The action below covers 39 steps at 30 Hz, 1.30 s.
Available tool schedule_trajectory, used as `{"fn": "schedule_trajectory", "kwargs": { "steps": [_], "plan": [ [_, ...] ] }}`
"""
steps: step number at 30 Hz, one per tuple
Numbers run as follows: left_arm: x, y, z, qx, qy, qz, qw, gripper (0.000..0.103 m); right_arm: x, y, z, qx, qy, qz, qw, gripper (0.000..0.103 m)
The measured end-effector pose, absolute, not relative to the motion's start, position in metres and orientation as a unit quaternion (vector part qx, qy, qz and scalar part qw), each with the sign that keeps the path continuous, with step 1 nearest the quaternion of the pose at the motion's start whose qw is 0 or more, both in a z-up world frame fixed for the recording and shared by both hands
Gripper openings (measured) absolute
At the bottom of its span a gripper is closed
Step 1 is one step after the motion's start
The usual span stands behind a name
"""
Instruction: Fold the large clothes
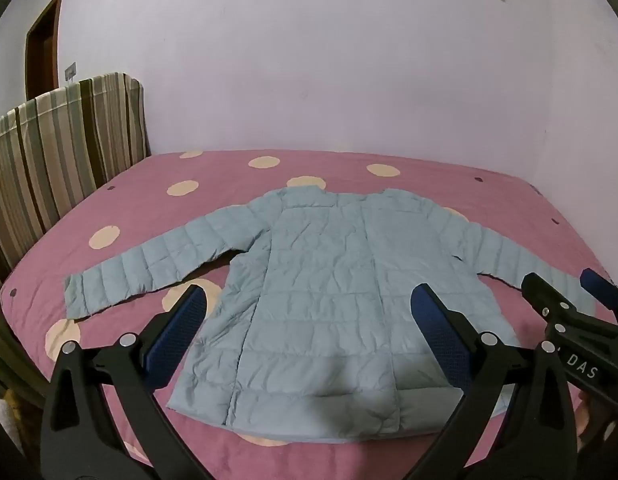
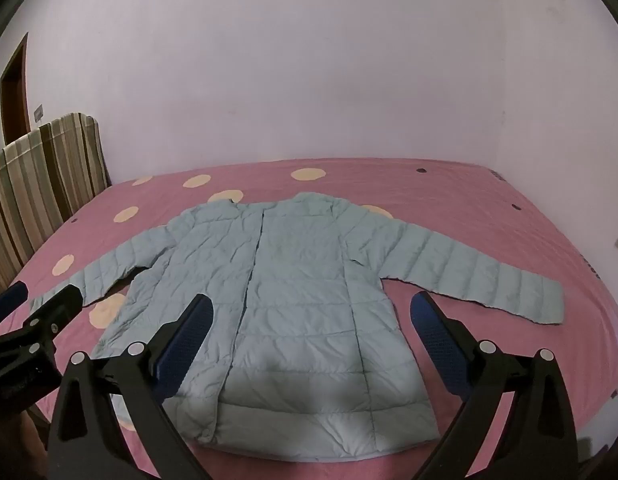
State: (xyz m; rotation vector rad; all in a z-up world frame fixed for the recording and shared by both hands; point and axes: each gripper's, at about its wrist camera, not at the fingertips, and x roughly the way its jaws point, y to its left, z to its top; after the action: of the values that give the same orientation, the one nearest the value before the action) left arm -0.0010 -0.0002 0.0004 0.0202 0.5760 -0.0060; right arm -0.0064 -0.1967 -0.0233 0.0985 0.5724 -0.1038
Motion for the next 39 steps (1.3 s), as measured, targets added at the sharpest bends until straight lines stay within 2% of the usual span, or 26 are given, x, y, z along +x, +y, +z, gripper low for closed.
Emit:
{"fn": "schedule_trajectory", "kwargs": {
  "steps": [39],
  "plan": [
    [-0.0016,0.0023,0.0011,0.003,0.296,0.000,0.955,0.101,-0.0077,-0.1987,-0.0217,0.047,0.277,-0.053,0.958,0.098]
  ]
}}
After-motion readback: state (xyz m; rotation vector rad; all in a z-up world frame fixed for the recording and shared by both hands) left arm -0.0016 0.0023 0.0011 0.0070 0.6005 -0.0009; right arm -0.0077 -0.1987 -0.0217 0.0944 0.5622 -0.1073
